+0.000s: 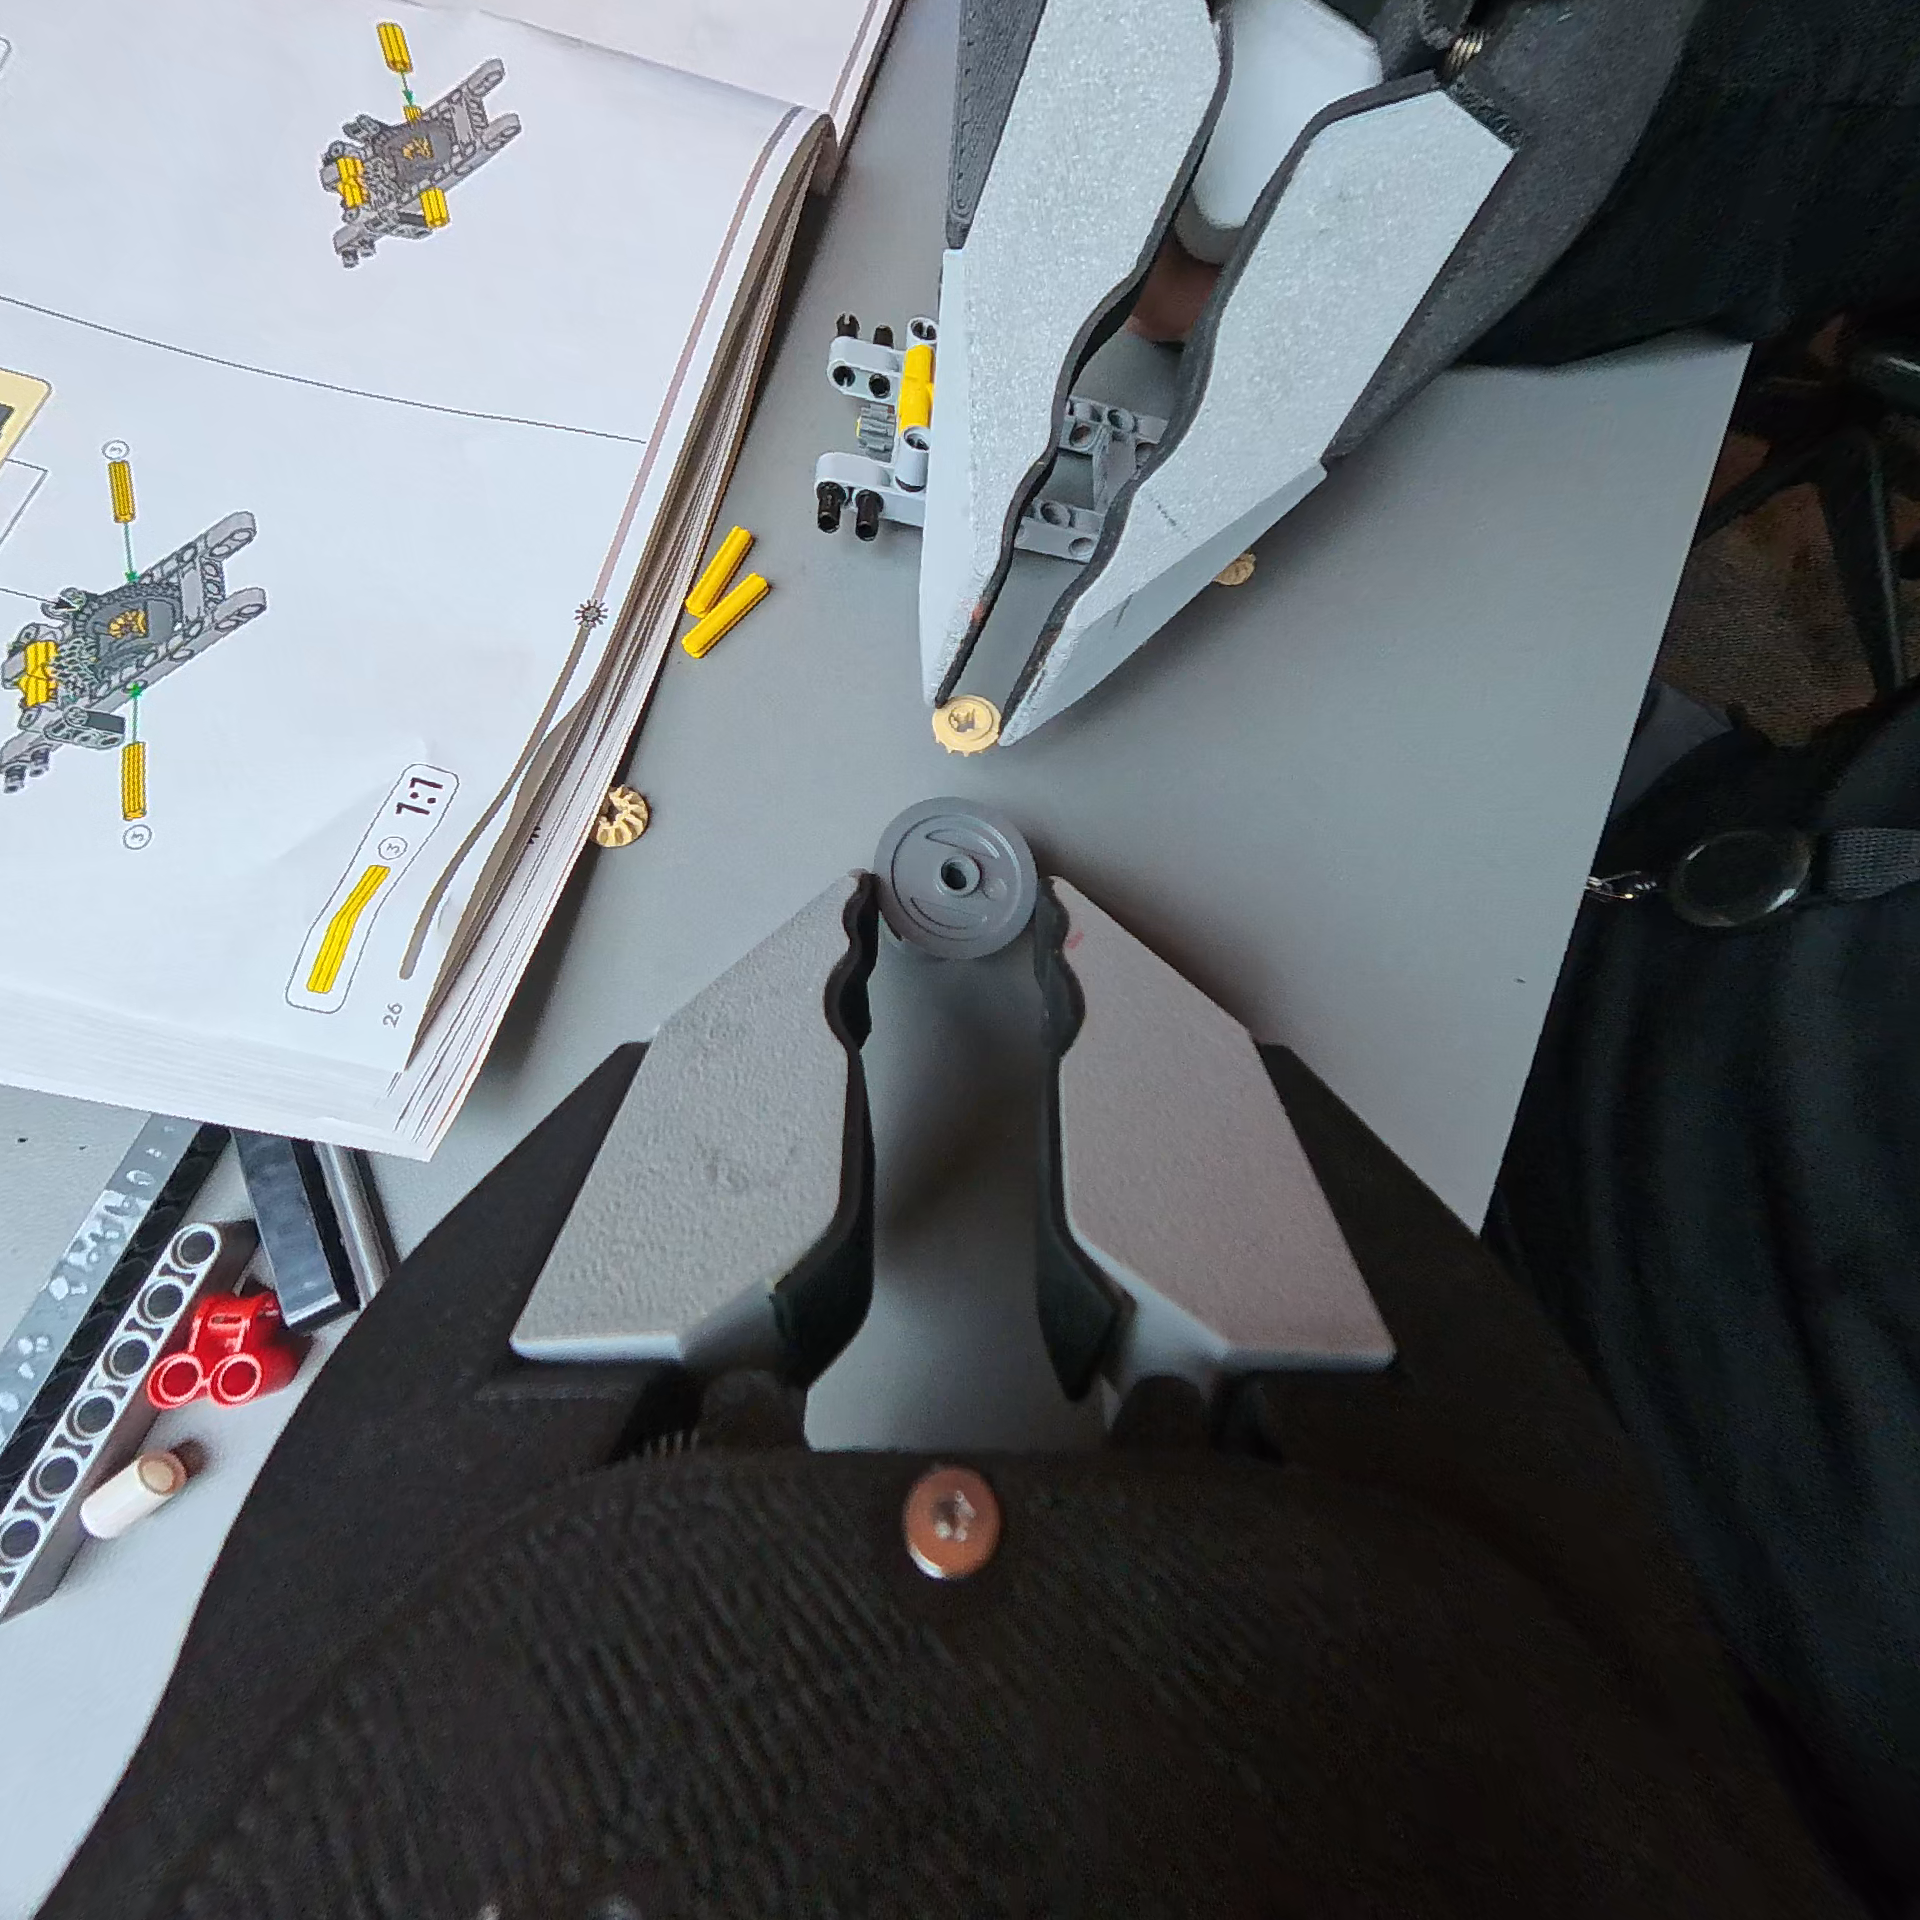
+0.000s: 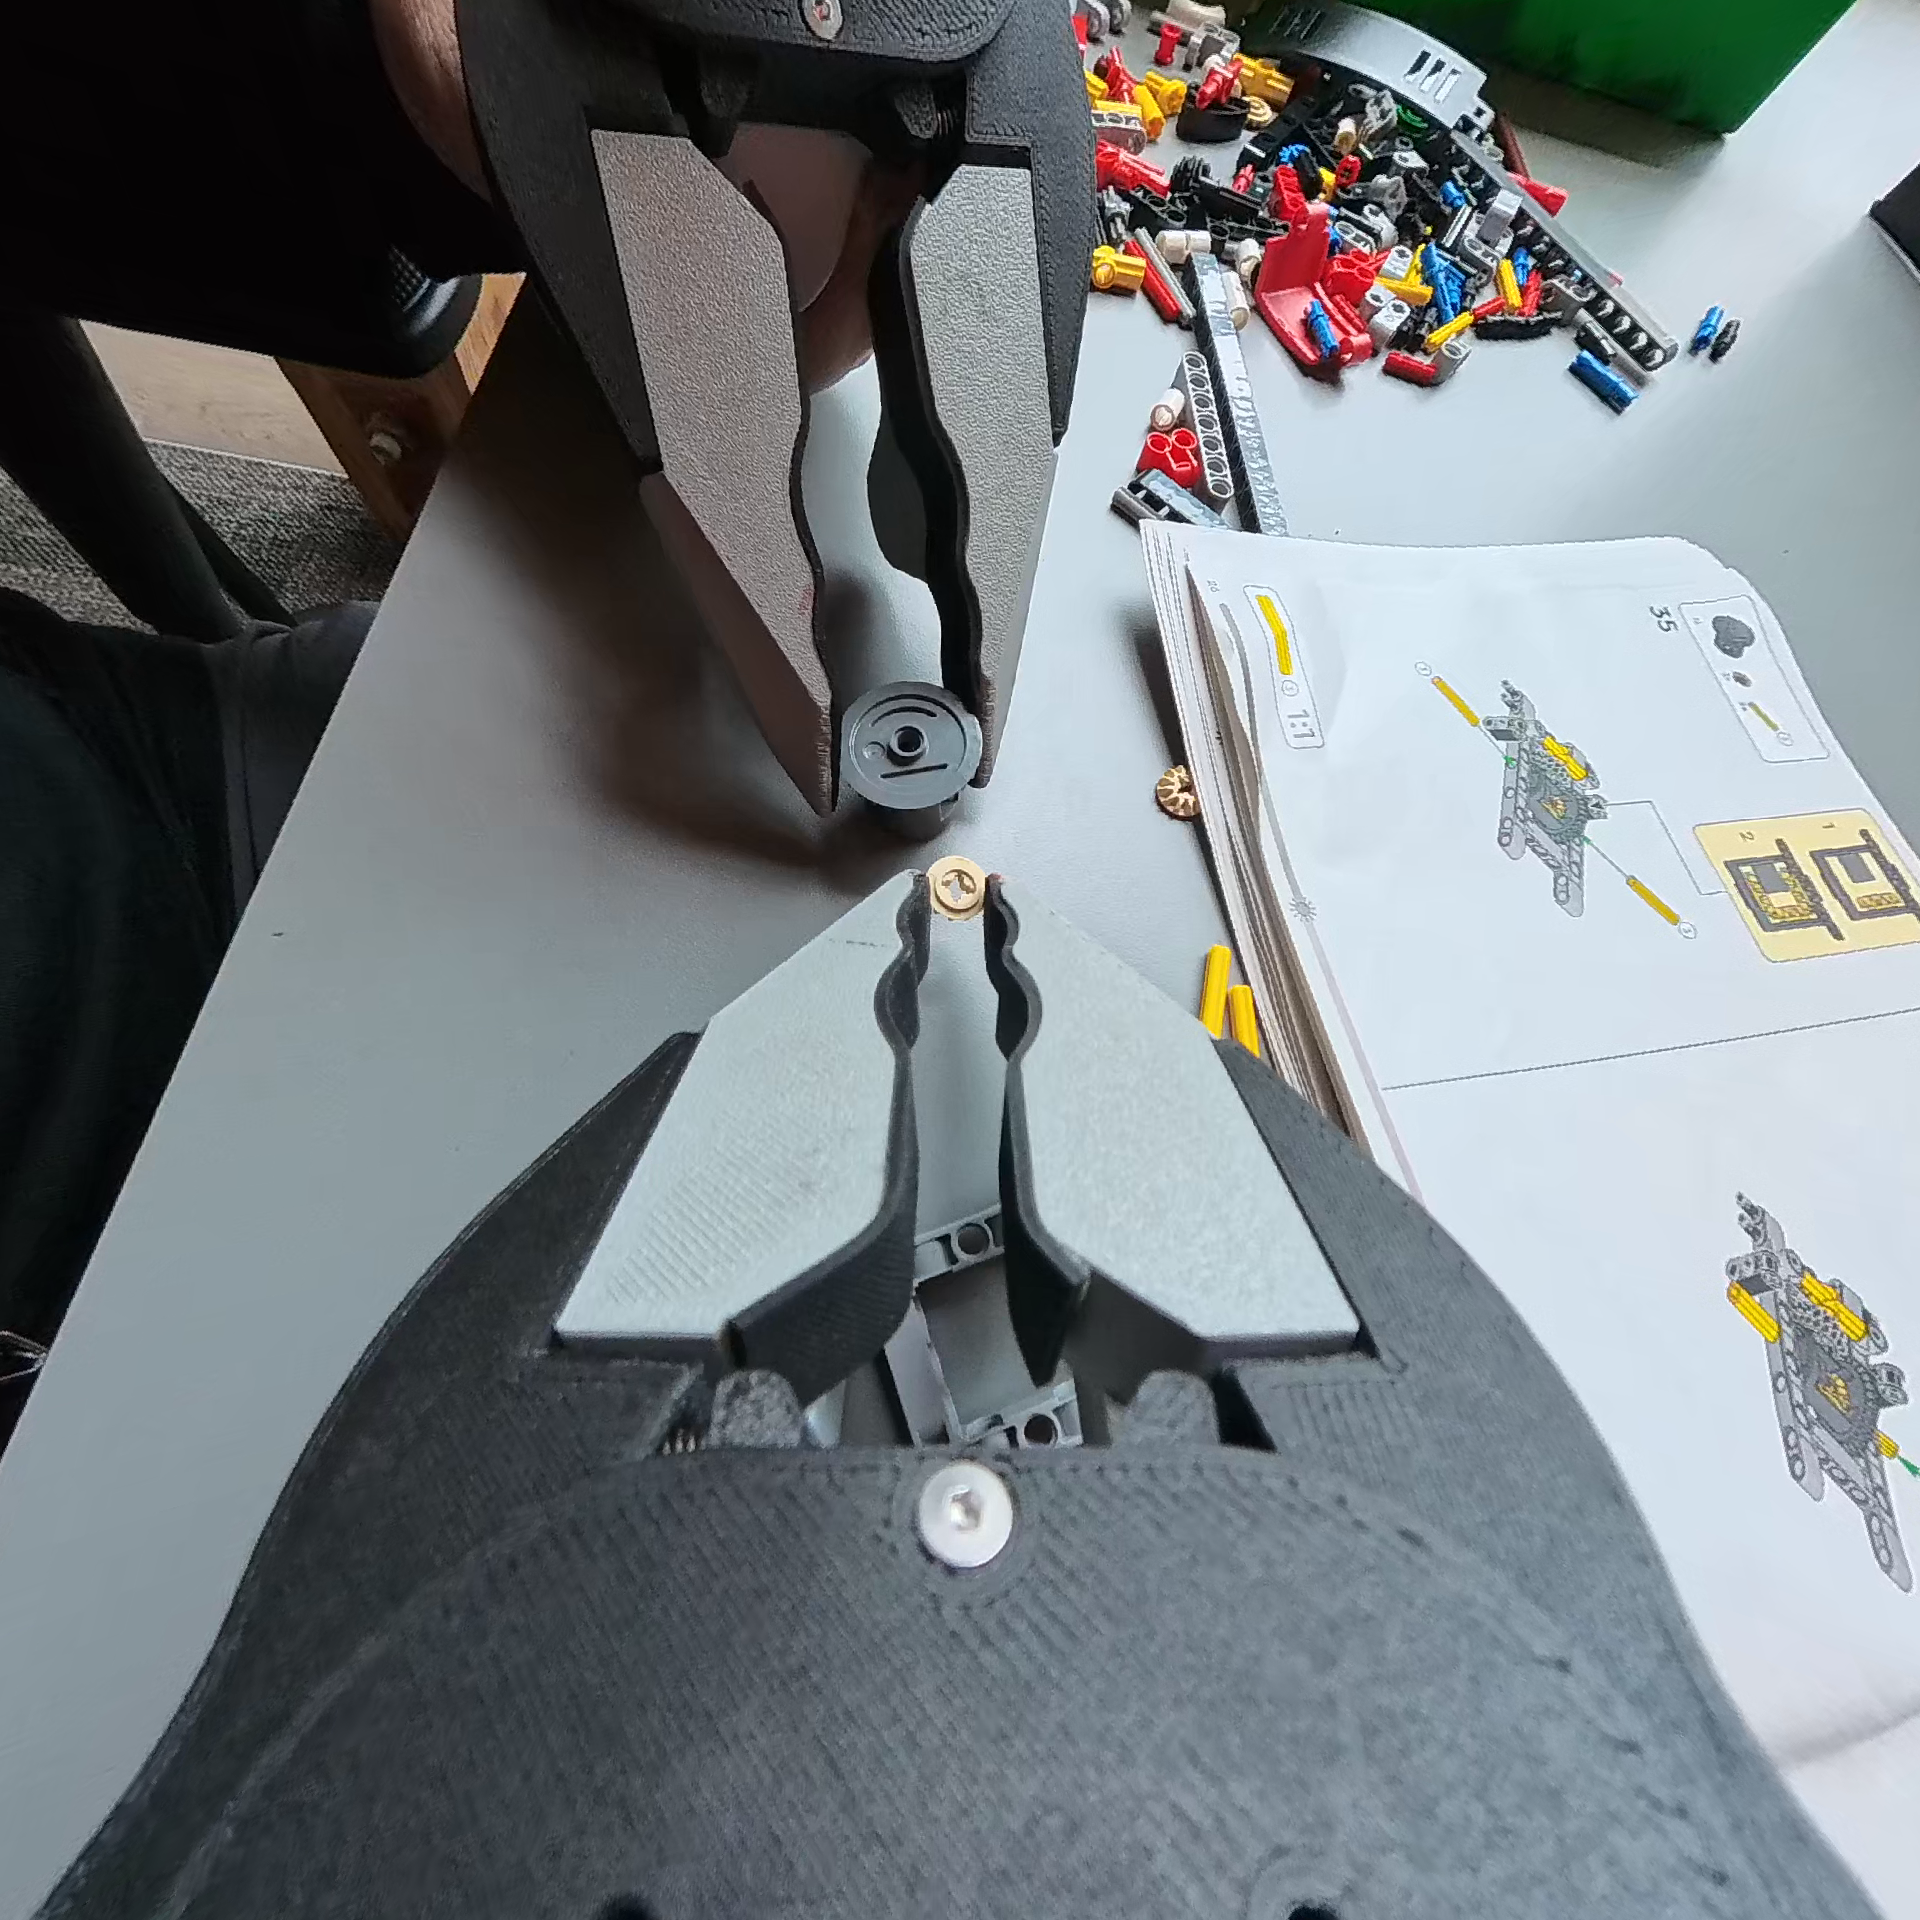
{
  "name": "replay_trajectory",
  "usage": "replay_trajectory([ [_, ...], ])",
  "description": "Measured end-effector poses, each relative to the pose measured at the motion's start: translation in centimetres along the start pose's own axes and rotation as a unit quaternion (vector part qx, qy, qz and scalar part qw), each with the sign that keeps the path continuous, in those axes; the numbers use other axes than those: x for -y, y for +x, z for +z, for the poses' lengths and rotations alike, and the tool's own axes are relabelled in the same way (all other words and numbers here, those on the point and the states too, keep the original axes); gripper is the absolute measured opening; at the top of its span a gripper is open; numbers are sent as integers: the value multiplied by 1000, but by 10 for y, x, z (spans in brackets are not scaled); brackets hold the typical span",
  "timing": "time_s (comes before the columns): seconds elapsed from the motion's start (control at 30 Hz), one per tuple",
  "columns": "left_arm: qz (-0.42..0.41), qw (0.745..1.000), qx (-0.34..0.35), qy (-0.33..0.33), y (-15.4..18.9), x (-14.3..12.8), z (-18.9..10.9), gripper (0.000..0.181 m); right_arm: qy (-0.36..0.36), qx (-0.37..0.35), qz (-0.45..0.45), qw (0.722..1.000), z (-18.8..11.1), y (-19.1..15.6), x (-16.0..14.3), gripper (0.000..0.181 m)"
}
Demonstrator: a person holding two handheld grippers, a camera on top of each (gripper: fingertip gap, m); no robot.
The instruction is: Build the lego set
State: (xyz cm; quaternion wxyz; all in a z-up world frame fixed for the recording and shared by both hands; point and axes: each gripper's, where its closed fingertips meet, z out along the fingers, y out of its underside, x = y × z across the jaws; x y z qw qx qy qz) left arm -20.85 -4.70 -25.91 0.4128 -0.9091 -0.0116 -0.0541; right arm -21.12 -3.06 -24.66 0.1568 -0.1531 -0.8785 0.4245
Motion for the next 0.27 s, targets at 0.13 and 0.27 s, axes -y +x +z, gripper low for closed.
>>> replay_trajectory([
  [0.13,-4,1000,-6,-2,1,-1,0,27,-7,0,-7,1000,1,-1,-2,7],
  [0.27,0,1000,-3,-2,0,-1,-1,27,-30,-4,-34,999,4,-5,-7,6],
])
